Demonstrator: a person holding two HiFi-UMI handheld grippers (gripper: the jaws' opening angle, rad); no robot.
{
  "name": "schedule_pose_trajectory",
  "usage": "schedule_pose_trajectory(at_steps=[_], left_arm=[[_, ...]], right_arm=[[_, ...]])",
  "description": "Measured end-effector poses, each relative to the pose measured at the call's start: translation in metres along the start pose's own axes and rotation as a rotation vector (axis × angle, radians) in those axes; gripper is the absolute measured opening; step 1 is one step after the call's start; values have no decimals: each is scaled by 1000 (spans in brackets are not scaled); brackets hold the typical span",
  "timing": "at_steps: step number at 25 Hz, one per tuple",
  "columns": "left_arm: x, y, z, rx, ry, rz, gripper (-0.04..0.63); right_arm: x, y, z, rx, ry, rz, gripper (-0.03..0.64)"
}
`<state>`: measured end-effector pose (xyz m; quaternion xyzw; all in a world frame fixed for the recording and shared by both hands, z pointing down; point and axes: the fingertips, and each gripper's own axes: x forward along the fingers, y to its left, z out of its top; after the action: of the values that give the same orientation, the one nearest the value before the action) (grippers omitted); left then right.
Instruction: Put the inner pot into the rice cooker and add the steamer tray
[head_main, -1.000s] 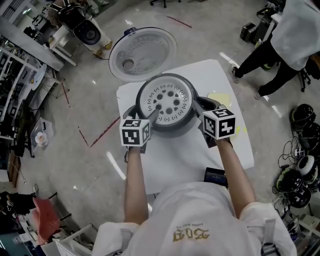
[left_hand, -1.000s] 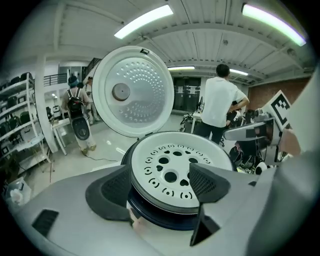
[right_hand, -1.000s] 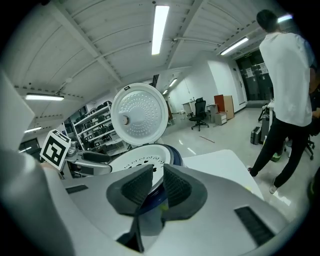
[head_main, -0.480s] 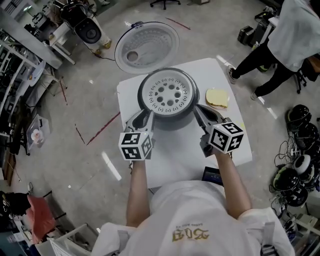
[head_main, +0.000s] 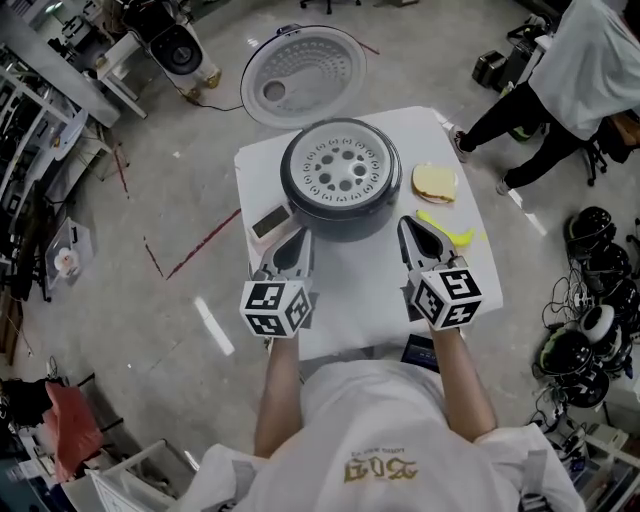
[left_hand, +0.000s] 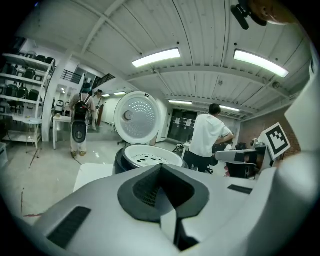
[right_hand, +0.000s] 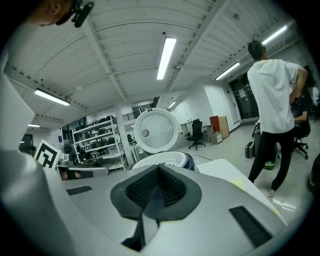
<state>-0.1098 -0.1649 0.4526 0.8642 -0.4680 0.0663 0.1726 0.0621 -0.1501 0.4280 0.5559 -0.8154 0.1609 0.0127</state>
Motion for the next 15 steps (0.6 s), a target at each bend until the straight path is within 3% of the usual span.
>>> schedule_pose_trajectory(at_steps=[5,9,15], left_arm=[[-10,0,-5,-53,1,-36,17],[-16,3,-6,-56,-11,-20,17],[-19,7,-4,-49,-19,-5,17]], right_arm=[[-6,7,-4,-14,2,-22,11],[-9,7,-7,19,4,-31,11],[-10,11,-8,-25,27,-39,10]])
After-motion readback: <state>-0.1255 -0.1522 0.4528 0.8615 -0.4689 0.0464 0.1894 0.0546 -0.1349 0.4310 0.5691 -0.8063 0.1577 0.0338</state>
